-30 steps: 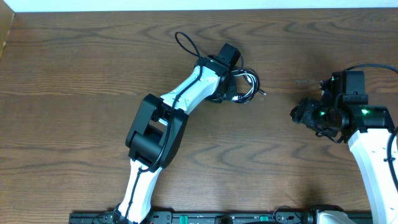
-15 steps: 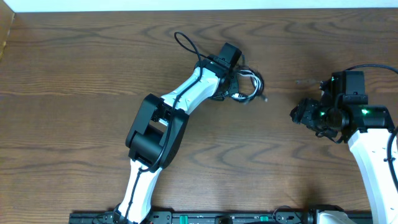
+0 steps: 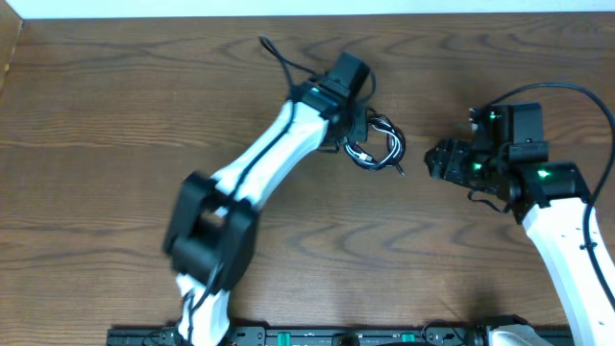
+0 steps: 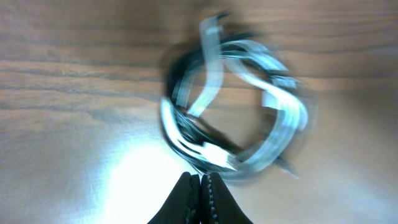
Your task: Untangle cables
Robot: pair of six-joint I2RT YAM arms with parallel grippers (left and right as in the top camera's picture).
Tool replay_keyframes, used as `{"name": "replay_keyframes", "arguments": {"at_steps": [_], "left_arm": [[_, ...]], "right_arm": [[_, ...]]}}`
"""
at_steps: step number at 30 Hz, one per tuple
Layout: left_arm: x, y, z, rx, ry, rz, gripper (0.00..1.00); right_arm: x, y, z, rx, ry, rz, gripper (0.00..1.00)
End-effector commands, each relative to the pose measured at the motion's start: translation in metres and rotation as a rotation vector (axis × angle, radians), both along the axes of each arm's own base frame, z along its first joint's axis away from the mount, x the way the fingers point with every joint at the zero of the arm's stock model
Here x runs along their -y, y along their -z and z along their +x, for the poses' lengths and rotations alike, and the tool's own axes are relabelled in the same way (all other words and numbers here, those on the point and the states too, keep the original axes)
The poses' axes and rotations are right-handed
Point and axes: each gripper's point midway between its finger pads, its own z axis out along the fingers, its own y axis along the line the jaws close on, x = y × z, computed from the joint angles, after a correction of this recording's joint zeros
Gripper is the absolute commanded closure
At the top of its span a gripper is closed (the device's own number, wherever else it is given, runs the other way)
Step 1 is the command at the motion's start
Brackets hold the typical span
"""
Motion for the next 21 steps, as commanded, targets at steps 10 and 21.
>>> {"name": "replay_keyframes", "arguments": {"at_steps": [10,21], "left_arm": [[-0.016,-0.050,-0.013,-0.029,-0.013,-0.132,0.83],[0.018,0.026,0.007,-0.130,-0.106,-0.144,0.67]], "right_arm": [[-0.032,0.043,0.015,-0.122,-0.073,0.095,0.43],[-0.010,0.054,0.014,-0.177,0.027,0.059,0.43]]}}
